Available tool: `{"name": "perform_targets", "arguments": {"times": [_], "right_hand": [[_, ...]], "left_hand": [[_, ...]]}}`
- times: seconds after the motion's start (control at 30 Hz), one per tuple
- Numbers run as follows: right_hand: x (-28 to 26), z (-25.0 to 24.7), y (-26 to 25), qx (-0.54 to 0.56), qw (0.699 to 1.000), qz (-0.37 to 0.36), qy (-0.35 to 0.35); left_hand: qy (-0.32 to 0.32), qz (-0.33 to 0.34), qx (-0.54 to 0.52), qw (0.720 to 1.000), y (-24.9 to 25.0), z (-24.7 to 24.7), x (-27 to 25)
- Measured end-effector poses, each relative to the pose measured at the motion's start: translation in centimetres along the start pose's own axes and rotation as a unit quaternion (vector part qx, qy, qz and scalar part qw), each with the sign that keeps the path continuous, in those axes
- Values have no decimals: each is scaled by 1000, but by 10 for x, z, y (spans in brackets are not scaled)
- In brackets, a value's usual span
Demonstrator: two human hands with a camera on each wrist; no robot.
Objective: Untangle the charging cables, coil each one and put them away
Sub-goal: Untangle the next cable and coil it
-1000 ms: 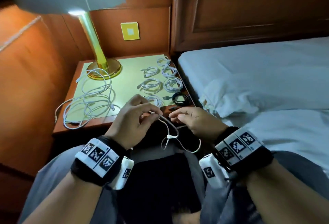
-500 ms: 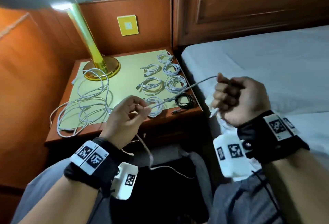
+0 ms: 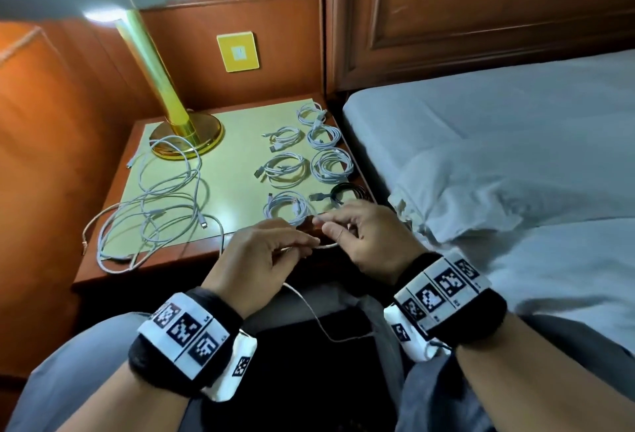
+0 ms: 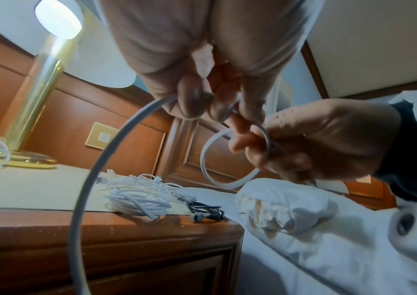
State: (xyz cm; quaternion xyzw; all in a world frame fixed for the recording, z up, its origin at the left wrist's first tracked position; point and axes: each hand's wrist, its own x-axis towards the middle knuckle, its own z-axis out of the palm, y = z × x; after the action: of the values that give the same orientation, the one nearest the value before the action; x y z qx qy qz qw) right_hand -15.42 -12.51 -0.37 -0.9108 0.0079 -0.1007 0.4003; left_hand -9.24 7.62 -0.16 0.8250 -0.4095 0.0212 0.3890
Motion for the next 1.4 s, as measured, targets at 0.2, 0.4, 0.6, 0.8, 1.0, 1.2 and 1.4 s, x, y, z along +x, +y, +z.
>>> {"name": "perform_targets", "arguments": {"times": [0.2, 0.4, 0.6, 0.8, 1.0, 1.2, 1.4], "right_hand": [[-3, 4, -20, 220, 967, 59, -117], [5, 2, -23, 416, 887, 163, -114], [3, -5, -16, 463, 854, 195, -138], [-1, -6, -20, 415, 875, 199, -147], [0, 7, -17, 178, 981, 75, -36], [6, 18, -10, 128, 983, 118, 54], [9, 14, -11, 199, 968, 151, -8]], "left_hand": [[77, -50, -96, 991, -5, -7, 0], [-6, -142, -121, 982, -9, -12, 4], [90, -197, -210, 954, -16, -17, 7], [86, -212, -332, 915, -8, -17, 8], [56, -185, -256, 947, -5, -9, 7], [18, -194, -306, 932, 1, -2, 11], [53, -205, -282, 936, -2, 1, 13]]}}
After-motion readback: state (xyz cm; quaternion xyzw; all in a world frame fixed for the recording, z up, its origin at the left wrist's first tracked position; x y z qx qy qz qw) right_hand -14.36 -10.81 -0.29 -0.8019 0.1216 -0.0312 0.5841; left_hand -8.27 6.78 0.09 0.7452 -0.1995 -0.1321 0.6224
